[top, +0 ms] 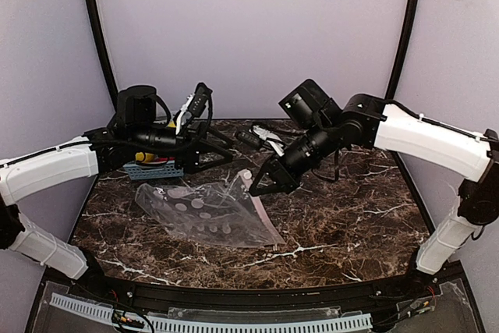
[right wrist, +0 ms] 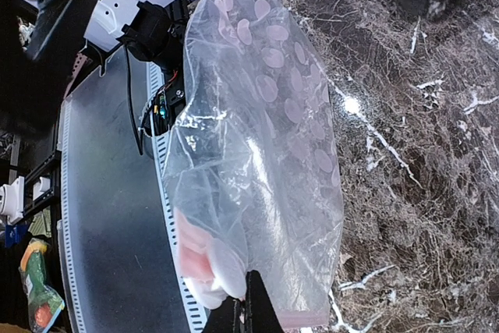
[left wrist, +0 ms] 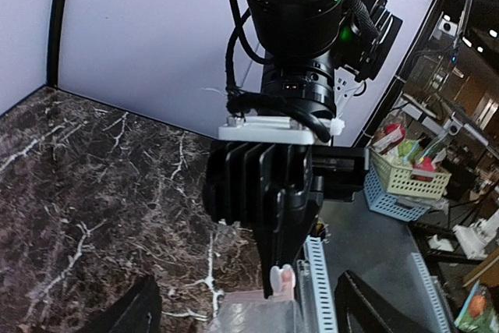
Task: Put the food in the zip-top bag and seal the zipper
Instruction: Pass from the right arm to the left
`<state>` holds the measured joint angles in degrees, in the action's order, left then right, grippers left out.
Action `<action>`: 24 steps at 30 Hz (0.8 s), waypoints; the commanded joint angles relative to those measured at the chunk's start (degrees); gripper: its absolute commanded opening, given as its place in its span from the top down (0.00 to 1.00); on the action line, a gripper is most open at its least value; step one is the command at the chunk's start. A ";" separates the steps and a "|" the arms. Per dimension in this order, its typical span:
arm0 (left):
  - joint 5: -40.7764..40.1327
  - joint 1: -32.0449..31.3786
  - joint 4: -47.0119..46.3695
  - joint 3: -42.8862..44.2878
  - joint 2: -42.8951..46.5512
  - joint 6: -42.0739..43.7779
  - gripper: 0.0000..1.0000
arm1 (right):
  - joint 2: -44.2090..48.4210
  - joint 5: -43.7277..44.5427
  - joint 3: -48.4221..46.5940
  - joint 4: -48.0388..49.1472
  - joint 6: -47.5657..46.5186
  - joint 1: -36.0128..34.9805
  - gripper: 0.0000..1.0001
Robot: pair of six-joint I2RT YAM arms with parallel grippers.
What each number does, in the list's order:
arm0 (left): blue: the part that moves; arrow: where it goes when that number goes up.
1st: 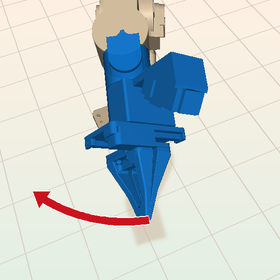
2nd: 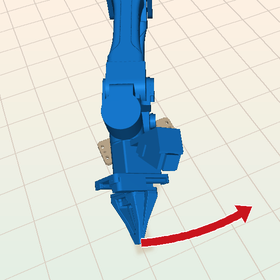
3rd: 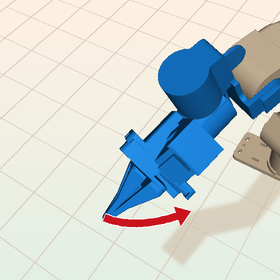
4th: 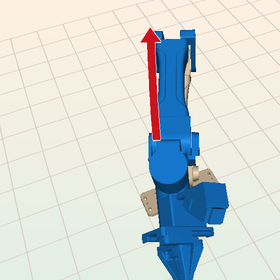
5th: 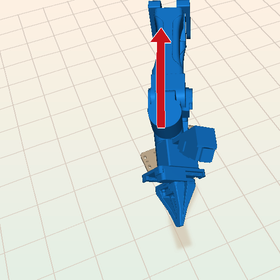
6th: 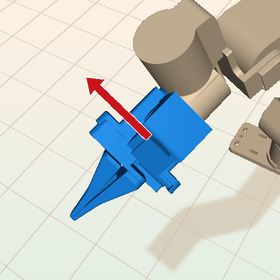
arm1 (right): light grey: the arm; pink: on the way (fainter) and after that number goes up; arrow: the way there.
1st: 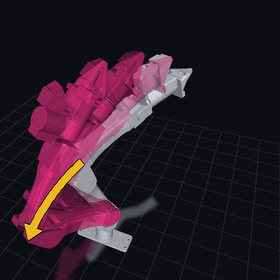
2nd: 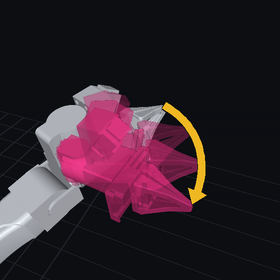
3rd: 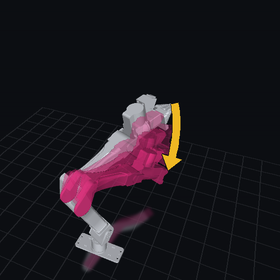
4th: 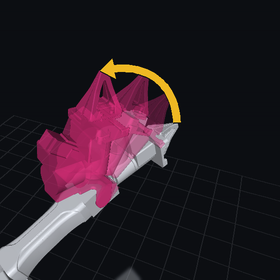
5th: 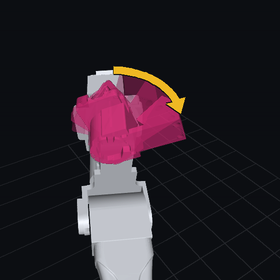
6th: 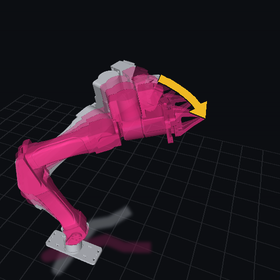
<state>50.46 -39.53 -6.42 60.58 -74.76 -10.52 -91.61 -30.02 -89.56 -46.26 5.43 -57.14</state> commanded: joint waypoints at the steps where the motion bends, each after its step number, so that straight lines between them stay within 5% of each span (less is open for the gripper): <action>1: 2.26 -0.62 -1.43 -0.09 0.50 -0.54 0.31 | -0.09 -0.06 -1.52 2.69 0.05 0.48 1.00; 11: 0.20 -3.47 5.07 2.02 -1.02 4.02 0.30 | 3.32 3.82 0.12 5.39 1.99 1.59 1.00; 24: -0.47 -4.04 5.35 2.14 -1.98 3.82 0.57 | 4.29 3.41 1.05 5.52 2.41 1.73 1.00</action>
<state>49.74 -43.29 -2.24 61.54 -76.69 -6.83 -88.38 -26.72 -89.25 -42.41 7.57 -55.70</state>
